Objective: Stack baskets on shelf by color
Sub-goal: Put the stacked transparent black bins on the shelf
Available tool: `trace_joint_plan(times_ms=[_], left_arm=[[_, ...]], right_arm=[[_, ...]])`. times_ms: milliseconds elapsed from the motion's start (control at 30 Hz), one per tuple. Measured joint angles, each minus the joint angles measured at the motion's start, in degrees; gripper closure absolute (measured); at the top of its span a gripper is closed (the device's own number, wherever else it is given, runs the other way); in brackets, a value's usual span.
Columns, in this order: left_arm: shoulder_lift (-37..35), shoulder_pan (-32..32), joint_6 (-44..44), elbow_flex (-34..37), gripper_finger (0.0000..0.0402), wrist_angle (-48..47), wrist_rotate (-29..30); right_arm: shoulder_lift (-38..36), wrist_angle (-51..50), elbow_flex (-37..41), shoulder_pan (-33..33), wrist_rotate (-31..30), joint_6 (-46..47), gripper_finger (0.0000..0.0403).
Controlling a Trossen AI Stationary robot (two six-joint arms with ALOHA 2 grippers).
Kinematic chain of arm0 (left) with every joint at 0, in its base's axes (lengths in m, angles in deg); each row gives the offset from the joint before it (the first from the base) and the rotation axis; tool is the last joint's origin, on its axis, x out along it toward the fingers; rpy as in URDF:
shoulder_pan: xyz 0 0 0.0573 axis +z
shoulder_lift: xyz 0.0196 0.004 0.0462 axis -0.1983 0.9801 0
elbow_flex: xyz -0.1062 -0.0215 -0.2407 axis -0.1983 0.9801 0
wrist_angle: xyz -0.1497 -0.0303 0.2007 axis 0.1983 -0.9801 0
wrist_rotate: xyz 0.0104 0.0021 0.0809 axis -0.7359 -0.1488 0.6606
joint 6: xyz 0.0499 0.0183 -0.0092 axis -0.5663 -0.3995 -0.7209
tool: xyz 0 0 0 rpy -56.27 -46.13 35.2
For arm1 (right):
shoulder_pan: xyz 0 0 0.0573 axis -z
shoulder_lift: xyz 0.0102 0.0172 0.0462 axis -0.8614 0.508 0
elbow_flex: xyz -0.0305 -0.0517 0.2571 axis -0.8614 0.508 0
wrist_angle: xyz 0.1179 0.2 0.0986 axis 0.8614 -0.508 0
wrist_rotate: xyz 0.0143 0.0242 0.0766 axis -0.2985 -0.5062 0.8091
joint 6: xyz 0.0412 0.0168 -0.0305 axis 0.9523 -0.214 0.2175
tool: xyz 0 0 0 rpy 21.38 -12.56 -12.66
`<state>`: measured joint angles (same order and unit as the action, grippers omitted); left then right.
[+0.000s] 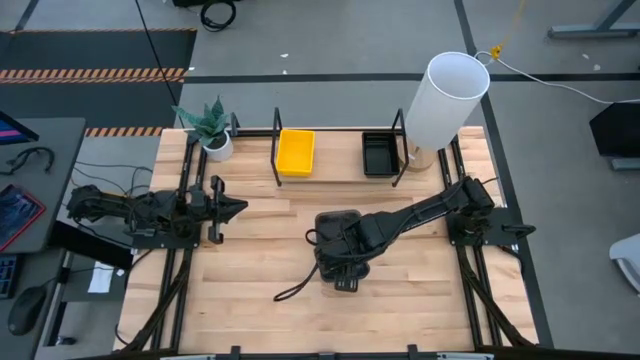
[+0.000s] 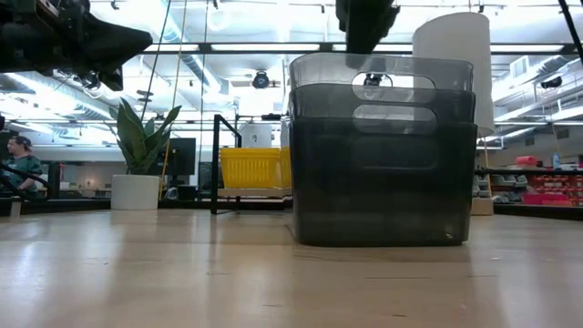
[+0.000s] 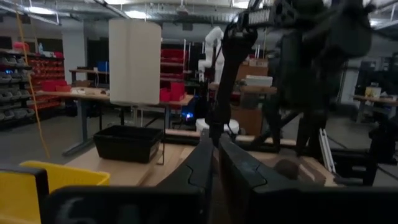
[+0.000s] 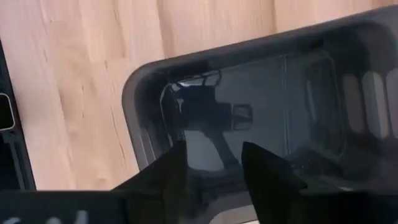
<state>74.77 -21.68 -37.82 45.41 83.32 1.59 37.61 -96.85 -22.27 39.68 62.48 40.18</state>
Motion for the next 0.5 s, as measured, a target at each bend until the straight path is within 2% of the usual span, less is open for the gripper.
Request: trace_joint_plan(times_ms=[200, 267, 367, 500], left_arm=[[0.1, 0.0, 0.0, 0.08, 0.0369, -0.4, -0.01], [0.1, 0.0, -0.01, 0.08, 0.0372, -0.36, -0.01], [0.1, 0.0, 0.0, 0.08, 0.0376, -0.28, -0.01], [0.1, -0.02, -0.01, 0.08, 0.0374, -0.3, -0.01]], right_arm=[[-0.07, 2.42, 2.81, -0.39, -0.03, -1.94, 0.0183], [-0.05, 2.91, 3.25, -0.54, 1.81, -2.04, 0.017], [-0.06, 3.05, 2.35, -0.59, 4.23, -1.06, 0.0162], [-0.11, 5.06, 1.98, -1.85, 4.19, -0.56, 0.0167]])
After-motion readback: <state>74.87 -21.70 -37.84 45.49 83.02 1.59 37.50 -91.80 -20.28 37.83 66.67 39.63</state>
